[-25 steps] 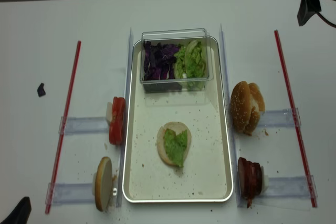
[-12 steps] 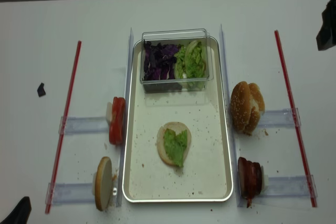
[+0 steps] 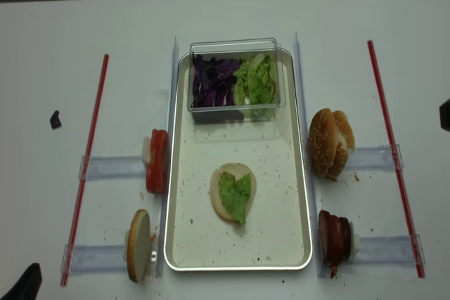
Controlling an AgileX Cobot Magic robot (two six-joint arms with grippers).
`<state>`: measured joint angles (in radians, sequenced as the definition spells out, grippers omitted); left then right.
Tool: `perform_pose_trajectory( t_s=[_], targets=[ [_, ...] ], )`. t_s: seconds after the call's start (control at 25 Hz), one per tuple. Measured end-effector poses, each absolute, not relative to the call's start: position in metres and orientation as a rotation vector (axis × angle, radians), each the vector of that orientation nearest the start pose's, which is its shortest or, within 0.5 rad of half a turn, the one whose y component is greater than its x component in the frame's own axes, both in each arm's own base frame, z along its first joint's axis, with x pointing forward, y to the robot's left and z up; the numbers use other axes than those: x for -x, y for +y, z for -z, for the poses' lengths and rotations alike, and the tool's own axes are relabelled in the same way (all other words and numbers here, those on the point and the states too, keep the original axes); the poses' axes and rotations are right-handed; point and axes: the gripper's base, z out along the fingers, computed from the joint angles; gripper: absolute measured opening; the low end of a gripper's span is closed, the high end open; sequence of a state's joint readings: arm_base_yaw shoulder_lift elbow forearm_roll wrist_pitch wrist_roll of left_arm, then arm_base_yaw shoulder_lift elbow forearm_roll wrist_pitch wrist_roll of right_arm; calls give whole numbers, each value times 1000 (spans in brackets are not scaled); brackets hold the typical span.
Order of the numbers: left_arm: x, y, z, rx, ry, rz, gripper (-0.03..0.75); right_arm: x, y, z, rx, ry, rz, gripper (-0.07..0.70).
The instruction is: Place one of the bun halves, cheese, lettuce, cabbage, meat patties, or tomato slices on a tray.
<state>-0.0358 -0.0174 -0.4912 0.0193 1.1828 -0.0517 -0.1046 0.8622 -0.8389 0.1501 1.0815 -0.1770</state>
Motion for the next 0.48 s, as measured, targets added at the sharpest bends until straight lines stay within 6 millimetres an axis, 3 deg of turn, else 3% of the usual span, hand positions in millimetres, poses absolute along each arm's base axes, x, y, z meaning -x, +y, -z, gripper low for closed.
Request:
perform_pose_trajectory(
  t_s=[0.48],
  targets=[
    [12,2,-265,20,2158,27,554,-74,0,-281,7,2496,-24,652]
  ],
)
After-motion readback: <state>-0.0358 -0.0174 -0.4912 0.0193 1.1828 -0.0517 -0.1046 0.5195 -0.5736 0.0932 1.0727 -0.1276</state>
